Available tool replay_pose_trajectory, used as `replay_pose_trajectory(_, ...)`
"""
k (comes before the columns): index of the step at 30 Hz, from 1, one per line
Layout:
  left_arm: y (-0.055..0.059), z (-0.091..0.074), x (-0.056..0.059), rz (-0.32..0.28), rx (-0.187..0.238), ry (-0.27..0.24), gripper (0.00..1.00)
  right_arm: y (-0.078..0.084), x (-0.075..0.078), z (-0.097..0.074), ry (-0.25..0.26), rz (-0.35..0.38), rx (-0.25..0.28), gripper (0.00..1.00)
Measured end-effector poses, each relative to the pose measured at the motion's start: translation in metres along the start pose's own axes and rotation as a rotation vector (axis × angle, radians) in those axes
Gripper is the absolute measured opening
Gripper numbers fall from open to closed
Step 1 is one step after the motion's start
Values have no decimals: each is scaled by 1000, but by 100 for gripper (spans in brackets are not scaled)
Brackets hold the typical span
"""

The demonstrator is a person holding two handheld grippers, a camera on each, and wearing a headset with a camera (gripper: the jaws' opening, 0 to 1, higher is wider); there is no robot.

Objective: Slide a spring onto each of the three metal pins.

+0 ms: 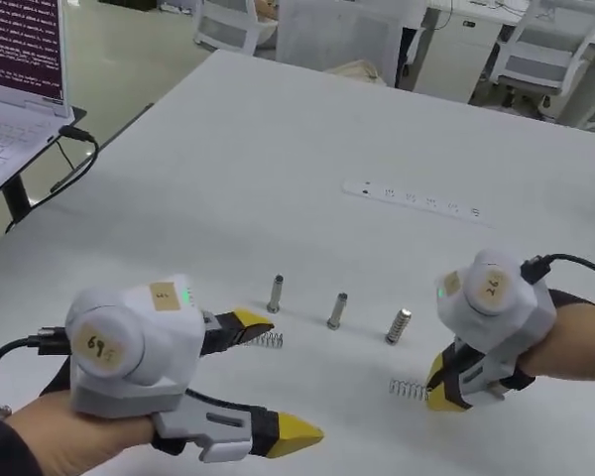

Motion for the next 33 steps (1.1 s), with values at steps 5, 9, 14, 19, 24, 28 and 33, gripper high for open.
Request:
replay_pose_trajectory(5,-1,3,1,22,-16,22,62,-14,-12,-11,-20,-11,6,8)
replay_pose_trajectory(9,-2,6,0,48,-39,40,57,-27,-19,-19,-23,-34,10,8)
replay_pose_trajectory(14,-5,13,1,70,-54,63,51,-45,-26,-26,-28,-60,33,8)
replay_pose_trajectory(19,-7,22,6,96,-61,94,45,-58,-32,-29,-34,-89,38,8)
replay_pose_trajectory(24,-10,27,11,121,-61,113,39,-67,-35,-29,-39,-112,37,8)
replay_pose_trajectory(28,-8,30,12,139,-73,119,32,-70,-38,-28,-43,-123,37,8)
replay_pose_trajectory(33,-6,33,15,160,-85,130,23,-74,-41,-28,-50,-132,39,8)
Point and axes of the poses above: the centre of the closed fingertips' face, and the gripper's own axes: z roughly forward along the fingers, x roughly to its right, y roughly out of its underside, the point moved 5 cm from there along -z, roughly backward along the fingers, and after that the axes turned 5 degrees about y, right-handed, at the moved point
